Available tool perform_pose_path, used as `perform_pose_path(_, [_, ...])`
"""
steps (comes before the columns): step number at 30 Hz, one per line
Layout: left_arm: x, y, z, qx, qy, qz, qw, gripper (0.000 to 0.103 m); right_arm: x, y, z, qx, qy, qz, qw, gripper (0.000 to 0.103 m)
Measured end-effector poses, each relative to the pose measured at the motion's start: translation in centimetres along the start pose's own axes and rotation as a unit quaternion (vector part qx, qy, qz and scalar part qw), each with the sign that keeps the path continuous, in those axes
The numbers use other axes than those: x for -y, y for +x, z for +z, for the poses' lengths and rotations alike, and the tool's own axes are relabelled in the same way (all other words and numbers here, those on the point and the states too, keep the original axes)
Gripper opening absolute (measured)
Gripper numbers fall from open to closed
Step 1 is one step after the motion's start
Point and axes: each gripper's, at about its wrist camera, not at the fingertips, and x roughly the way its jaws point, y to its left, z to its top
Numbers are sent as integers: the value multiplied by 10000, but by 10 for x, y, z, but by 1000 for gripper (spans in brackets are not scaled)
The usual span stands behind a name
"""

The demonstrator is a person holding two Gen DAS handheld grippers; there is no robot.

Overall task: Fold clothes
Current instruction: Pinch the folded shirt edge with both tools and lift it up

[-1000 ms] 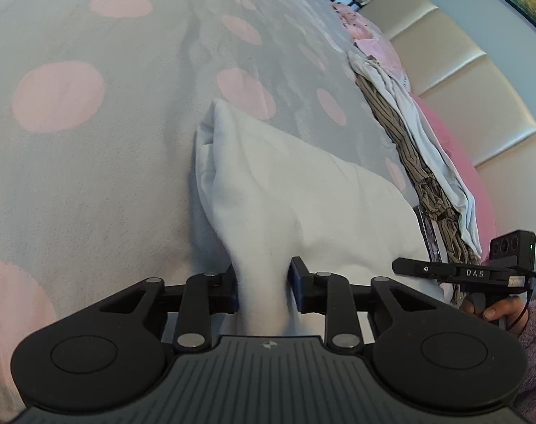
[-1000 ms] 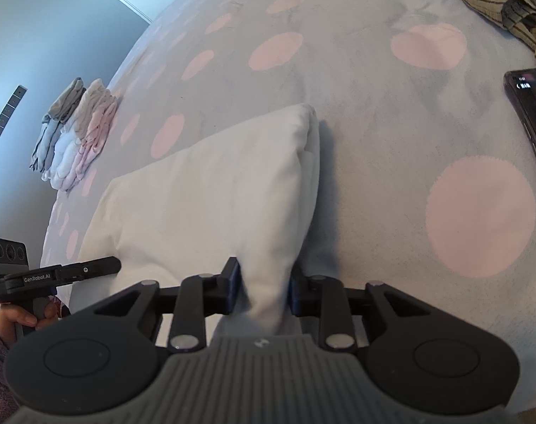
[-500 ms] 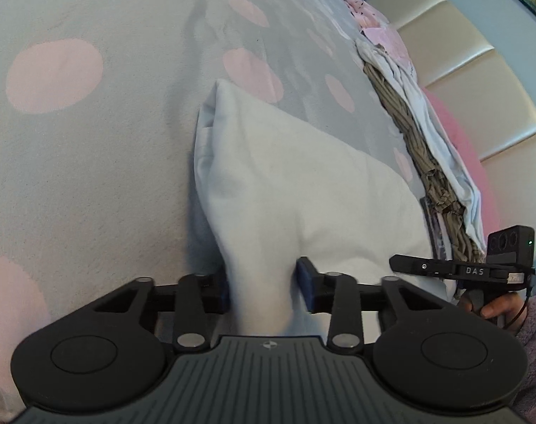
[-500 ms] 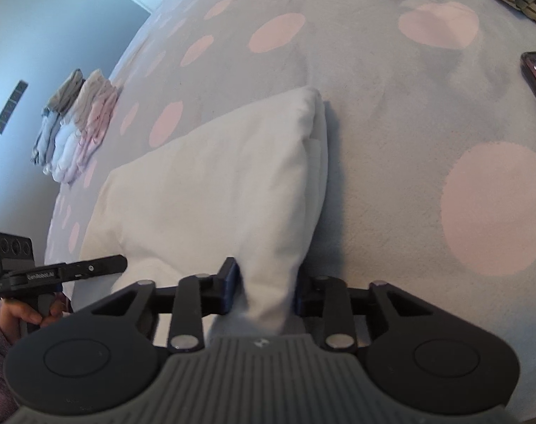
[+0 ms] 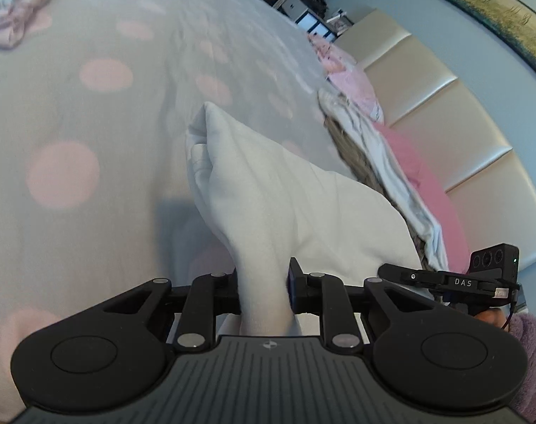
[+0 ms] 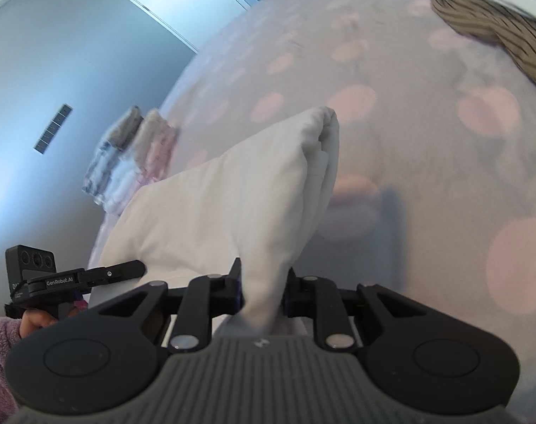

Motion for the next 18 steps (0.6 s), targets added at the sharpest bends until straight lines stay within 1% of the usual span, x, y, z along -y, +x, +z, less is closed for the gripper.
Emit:
perform_pose_path(3, [4, -28, 26, 155, 69, 32, 9999, 18, -27, 2, 21, 85, -9, 243, 9997, 22])
perform_pose_path(6, [3, -54, 52, 293, 155, 140, 9994, 18, -63, 14, 47, 91, -199, 433, 9988, 22])
perform_pose_path(10, [-11, -89, 90, 472, 180, 398, 9979, 18, -117, 48, 85, 25, -433, 654, 9969, 21])
perform_pose_path(18, [-47, -173, 170, 1215, 118, 781, 9894, 18, -223, 120, 161, -85, -855, 1091, 9903, 21])
